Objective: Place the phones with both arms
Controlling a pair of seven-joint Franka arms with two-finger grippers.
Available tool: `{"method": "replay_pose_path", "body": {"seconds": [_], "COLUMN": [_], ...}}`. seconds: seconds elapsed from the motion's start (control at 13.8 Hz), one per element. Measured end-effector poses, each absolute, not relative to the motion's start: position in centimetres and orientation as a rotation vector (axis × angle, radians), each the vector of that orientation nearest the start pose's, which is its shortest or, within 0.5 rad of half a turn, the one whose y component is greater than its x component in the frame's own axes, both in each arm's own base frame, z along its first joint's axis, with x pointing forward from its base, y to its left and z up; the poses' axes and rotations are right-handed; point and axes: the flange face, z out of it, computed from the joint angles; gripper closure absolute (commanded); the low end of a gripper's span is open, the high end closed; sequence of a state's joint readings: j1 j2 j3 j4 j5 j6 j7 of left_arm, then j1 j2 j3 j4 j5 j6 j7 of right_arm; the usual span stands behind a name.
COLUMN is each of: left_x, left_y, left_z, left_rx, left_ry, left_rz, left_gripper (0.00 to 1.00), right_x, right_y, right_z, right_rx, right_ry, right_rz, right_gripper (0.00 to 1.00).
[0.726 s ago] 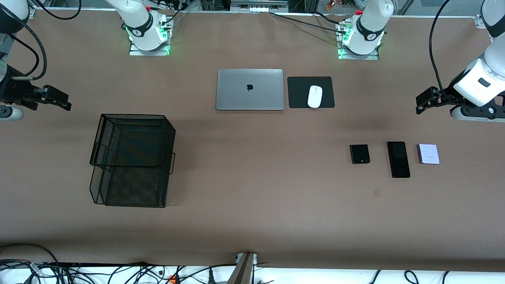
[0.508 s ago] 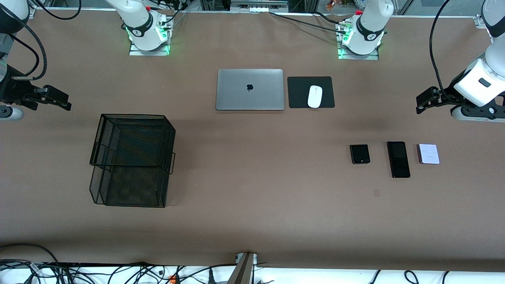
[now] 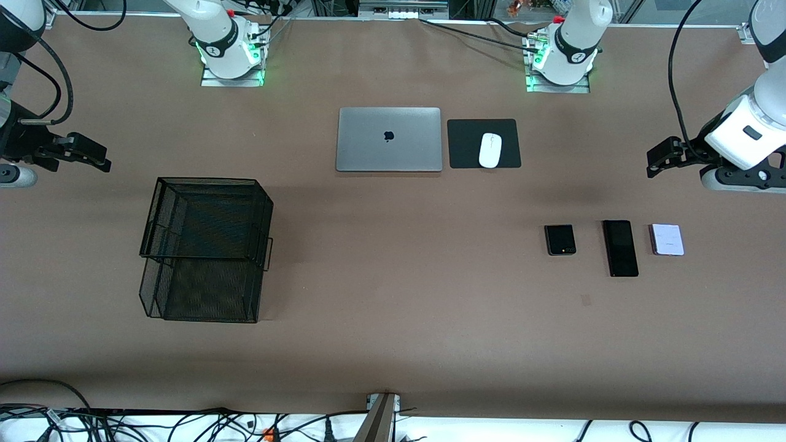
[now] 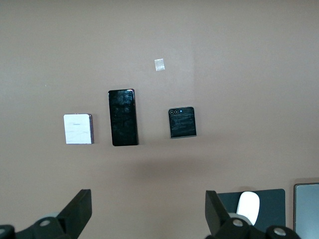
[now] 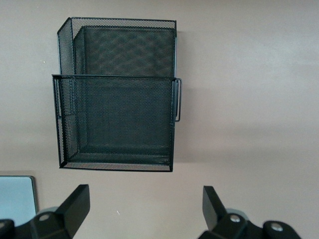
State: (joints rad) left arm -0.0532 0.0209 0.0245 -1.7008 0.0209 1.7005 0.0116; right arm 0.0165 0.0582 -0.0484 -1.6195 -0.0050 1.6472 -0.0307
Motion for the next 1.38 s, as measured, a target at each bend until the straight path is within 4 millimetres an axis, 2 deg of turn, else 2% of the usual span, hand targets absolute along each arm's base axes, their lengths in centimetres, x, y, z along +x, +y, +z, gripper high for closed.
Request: {"method": "replay_pose_path", "body": {"seconds": [0.36, 0.58, 0.73, 0.87, 1.09, 1.38], "left_x": [57.0, 57.5, 57.8, 58.2, 59.2, 61.1], "left_y": [-1.4, -1.4, -1.4, -1.5, -2.3, -3.4], "left_z": [55.1, 53.5, 51.7, 48.8, 42.4, 33.0], "left_rx": [-3.118, -3.115, -3.111, -3.108, -3.144, -3.167], "left_ry": [0.067, 0.070, 0.071, 0.071, 0.055, 0.054], "left_rz": [0.074, 0.125, 0.196, 0.287, 0.443, 0.261], "left_gripper": [0.00, 0.00, 0.00, 0.00, 0.00, 0.00], "right_x": [57.6, 57.6, 57.6, 57.6, 57.6, 57.6], "right_y": [-1.8, -1.8, -1.8, -1.8, -1.8, -1.8], "right_z": [57.5, 57.5, 57.5, 57.5, 57.5, 57.5], "right_rx": [-3.148, -3.148, -3.148, -3.148, -3.148, -3.148], "right_ry": [0.001, 0.001, 0.001, 0.001, 0.000, 0.000], "right_rz": [0.048, 0.048, 0.048, 0.048, 0.048, 0.048], "right_gripper": [0.00, 0.00, 0.00, 0.00, 0.00, 0.00]}}
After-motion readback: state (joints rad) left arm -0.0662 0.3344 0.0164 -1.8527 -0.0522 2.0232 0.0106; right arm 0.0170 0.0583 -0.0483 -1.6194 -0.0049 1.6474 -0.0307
